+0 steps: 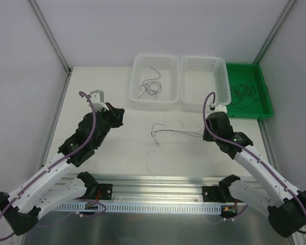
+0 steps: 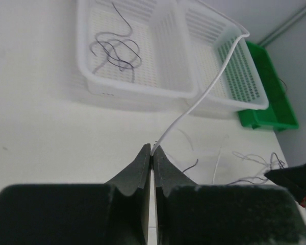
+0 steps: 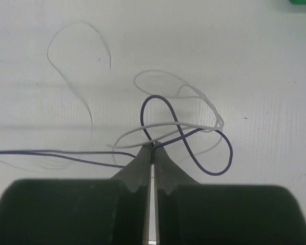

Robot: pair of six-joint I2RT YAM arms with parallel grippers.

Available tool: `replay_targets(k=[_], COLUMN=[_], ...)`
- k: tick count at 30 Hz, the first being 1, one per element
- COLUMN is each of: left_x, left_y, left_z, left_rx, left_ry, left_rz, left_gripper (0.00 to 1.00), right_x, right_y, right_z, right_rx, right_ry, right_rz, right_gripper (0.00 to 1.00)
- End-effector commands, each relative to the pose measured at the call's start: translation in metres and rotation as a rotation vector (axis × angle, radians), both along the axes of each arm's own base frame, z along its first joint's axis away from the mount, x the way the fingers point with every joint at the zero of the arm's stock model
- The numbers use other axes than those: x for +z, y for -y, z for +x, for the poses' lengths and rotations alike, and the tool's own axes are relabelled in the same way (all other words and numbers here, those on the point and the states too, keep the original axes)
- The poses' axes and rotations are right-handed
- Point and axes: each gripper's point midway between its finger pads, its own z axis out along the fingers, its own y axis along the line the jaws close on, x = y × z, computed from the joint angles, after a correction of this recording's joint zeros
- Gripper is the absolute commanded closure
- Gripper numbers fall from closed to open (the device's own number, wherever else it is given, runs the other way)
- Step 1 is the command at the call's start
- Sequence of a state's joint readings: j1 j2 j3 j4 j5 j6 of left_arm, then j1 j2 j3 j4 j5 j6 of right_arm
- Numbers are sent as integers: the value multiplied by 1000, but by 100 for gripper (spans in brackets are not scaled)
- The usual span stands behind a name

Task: Untangle the cables
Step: Untie the cable.

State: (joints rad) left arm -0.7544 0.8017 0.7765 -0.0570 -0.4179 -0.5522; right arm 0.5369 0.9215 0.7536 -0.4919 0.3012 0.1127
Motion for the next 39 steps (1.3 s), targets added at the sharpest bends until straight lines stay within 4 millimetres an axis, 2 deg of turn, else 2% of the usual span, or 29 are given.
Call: replay_targets(k=[1,2,5,8,12,15,16,18,19,22,24,29,31,36,39], left_x=[5,19,36,45,58,82,99,116,132,153,156,144,131,98,91], left_y=[-52,-60,-83,-102,-139,-163,-176,-188,-198,-213,-219,-224,-214,-165,-145], left_z=[-7,-8,-11,-14,-17,-21,-24,-27,-30,-33,-33,-21,-13,4,6], left_rx=[87,106,160,212,357,446,497,554,590,662,690,719,673,436,341], left_ry=[-15,7,28,28,32,64,82,95,109,113,104,46,38,44,43], left_rz=[178,185,264,347,451,521,556,580,615,653,667,736,711,557,487], left_gripper=[100,100,100,100,100,100,100,100,100,100,100,100,100,100,100], right_x=[4,2,0,-3,-3,1,3,4,3,2,5,7,5,-6,-18], right_y=[8,11,19,35,48,55,59,61,61,69,74,72,61,38,24], right_z=[3,4,5,4,2,1,2,1,0,-1,-1,-2,-2,-1,-3], right_rx=[-16,-28,-55,-107,-158,-190,-206,-224,-230,-280,-299,-276,-229,-123,-69], right_ry=[9,4,-8,-31,-30,-16,-10,-11,-10,-7,21,9,-9,-76,-120], right_rz=[25,30,25,13,43,56,60,83,95,133,152,153,185,232,244], right_gripper=[99,99,99,99,99,99,99,99,99,99,99,99,98,94,89])
